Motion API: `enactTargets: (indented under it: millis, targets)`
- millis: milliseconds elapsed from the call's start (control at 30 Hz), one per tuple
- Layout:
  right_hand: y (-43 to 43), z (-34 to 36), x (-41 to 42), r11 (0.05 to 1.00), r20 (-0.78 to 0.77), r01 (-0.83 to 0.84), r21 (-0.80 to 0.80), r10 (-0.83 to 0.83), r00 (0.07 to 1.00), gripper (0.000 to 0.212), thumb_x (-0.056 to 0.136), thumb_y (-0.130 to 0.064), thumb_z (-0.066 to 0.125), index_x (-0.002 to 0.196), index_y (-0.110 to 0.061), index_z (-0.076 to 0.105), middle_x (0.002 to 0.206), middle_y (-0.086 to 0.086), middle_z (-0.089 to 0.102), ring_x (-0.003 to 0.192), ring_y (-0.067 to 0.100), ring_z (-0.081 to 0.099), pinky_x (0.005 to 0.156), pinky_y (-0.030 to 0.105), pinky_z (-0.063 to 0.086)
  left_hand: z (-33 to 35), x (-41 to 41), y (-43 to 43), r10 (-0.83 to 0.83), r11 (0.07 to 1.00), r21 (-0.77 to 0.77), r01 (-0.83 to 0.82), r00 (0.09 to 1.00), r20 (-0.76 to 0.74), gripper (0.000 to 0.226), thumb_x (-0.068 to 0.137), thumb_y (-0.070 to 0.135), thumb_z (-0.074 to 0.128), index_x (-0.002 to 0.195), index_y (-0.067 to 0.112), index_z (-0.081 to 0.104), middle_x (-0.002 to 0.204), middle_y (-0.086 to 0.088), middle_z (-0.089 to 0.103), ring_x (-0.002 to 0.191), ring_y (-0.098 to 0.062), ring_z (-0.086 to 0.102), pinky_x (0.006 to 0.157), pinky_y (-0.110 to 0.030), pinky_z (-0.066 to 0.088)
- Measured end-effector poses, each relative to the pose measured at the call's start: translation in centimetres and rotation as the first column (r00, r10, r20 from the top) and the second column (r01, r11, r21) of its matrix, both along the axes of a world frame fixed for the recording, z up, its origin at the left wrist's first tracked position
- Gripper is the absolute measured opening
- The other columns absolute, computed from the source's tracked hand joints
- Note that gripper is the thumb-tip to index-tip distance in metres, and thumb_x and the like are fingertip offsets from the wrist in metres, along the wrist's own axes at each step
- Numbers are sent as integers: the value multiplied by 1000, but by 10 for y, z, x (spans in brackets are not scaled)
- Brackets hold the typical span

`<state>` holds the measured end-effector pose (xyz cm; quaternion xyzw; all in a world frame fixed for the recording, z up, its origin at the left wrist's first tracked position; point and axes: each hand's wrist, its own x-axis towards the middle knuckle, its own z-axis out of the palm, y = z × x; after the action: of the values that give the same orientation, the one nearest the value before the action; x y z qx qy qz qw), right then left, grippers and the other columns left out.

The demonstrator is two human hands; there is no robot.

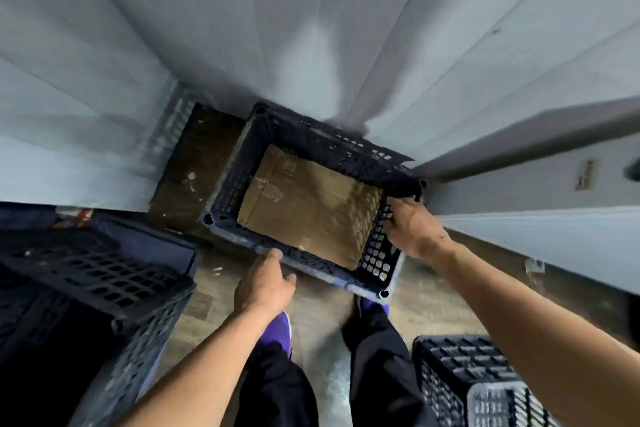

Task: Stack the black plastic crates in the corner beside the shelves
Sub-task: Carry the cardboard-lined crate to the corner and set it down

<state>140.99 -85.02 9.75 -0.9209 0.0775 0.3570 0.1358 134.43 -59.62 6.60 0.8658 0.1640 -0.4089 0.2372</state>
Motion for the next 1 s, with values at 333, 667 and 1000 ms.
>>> enactTargets:
  millis: [333,667,1000]
  targets:
    - [19,-53,-89,983,-91,184,15,-181,979,49,87,-19,51,135,-10,46,128,18,53,122,37,47,100,40,43,-38,7,8,-371,928,73,365,924,91,42,92,37,62,130,24,50,135,0,53,125,-25,50,97,-36,45]
    - [-2,-154,-142,995,-159,74,73,-61,985,60,86,-58,56,137,-27,45,129,7,54,121,29,48,97,38,40,-137,1,-19,-695,717,118,687,717,48,54,87,55,62,134,33,51,129,3,57,122,-22,51,105,-35,33]
    - [-18,-191,-163,924,16,-374,-78,376,927,50,90,-55,49,131,-27,53,126,-3,61,118,23,49,98,41,26,-165,-5,-28,-884,454,247,856,468,1,53,96,62,27,140,38,44,134,7,57,116,-20,57,99,-33,33]
